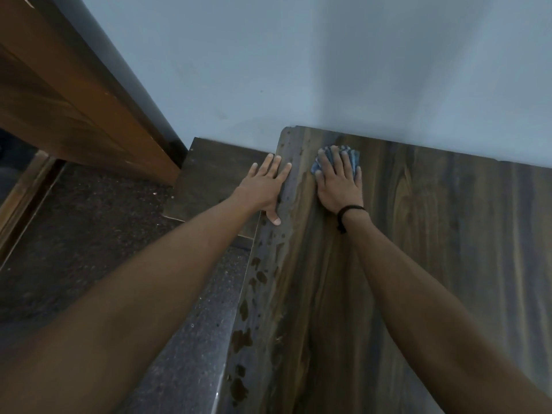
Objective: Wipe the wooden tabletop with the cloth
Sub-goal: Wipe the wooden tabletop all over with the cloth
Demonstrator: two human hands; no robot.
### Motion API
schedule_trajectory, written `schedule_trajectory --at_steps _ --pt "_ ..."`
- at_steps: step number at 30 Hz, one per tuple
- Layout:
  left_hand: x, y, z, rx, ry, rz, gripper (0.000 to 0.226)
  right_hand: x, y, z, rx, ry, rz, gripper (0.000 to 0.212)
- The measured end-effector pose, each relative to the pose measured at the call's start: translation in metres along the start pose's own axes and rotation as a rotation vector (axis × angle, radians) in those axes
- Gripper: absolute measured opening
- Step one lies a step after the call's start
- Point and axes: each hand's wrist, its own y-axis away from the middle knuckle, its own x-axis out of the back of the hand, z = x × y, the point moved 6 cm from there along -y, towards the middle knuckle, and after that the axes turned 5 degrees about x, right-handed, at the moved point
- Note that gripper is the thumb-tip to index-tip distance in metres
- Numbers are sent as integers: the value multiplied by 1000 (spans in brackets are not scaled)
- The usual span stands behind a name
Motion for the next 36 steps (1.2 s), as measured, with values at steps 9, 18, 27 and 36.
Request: schedule_trajectory --at_steps 9,18,27,36 --pt "0 0 2 28 -27 1 150 8 -18 13 -41 -5 10 53" --pt "1 -1 4 46 -54 3 151 18 -22 32 -62 -20 36 52" --pt "5 3 7 63 -77 12 150 18 -32 24 63 11 9 52" --pt "2 3 5 60 -51 20 150 13 -35 14 130 35 3 52"
